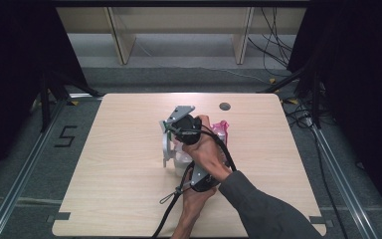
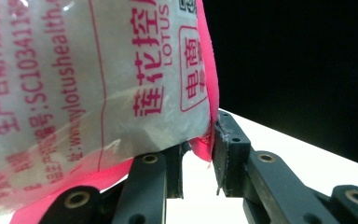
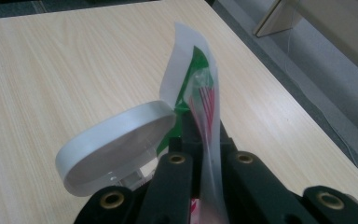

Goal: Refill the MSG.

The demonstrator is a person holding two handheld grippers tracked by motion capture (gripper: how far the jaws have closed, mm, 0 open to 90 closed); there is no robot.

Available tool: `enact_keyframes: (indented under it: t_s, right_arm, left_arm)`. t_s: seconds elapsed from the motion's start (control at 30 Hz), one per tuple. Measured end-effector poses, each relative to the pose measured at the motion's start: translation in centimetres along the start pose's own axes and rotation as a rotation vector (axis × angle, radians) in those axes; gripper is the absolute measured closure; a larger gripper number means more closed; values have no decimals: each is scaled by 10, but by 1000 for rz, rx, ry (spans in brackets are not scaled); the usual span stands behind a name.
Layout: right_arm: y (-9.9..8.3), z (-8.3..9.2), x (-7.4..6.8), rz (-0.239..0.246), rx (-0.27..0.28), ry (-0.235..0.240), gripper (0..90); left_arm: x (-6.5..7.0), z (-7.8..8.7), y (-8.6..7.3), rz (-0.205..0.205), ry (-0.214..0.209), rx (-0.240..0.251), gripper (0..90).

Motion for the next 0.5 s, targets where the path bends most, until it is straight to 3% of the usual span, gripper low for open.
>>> enact_keyframes:
  t_s: [0.03, 0.07, 0.1, 0.13, 0.23, 0.27, 0.3, 0.33, 0.37, 0.43, 0.5]
  right_arm:
    - [0, 0, 0, 2, -2, 8, 900]
    - [0, -1, 1, 21, 4, 3, 900]
    - [1, -1, 0, 12, 2, 15, 900]
    - [1, 0, 0, 5, -1, 14, 900]
    - [0, 0, 0, -3, 2, -2, 900]
    - [0, -1, 0, 19, 3, 3, 900]
    - [0, -2, -3, 2, 2, 14, 900]
    - [-1, -2, -3, -4, -1, 13, 900]
    - [0, -2, -2, 4, 3, 20, 900]
    - [1, -1, 1, 13, 1, 9, 900]
    - [1, 0, -2, -8, 8, 9, 900]
  left_arm:
    - [1, 0, 0, 9, -2, 1, 746]
    - [-3, 3, -1, -43, -6, -43, 746]
    - [0, 0, 0, 5, -2, 4, 746]
    - [2, -1, 1, 21, -1, 21, 746]
    - [0, 0, -1, 6, 1, -3, 746]
    - [-9, 5, 0, -114, 19, -60, 746]
    - [-9, 6, 0, -114, 21, -60, 746]
    - [-8, 4, 0, -93, 19, -40, 746]
    - [0, 0, 0, 10, 2, -2, 746]
    - [0, 1, 0, 2, -4, -2, 746]
    - [0, 1, 0, 8, -1, -3, 746]
Point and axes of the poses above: each handheld gripper's, and its own axes: z roughly backward along the jaws, y roughly out of its top, x roughly to its right, the point moved 4 cm from there along -z, roughly forward along the jaws, and after that the axes turned 1 degree about x, right-handed, at the moved point
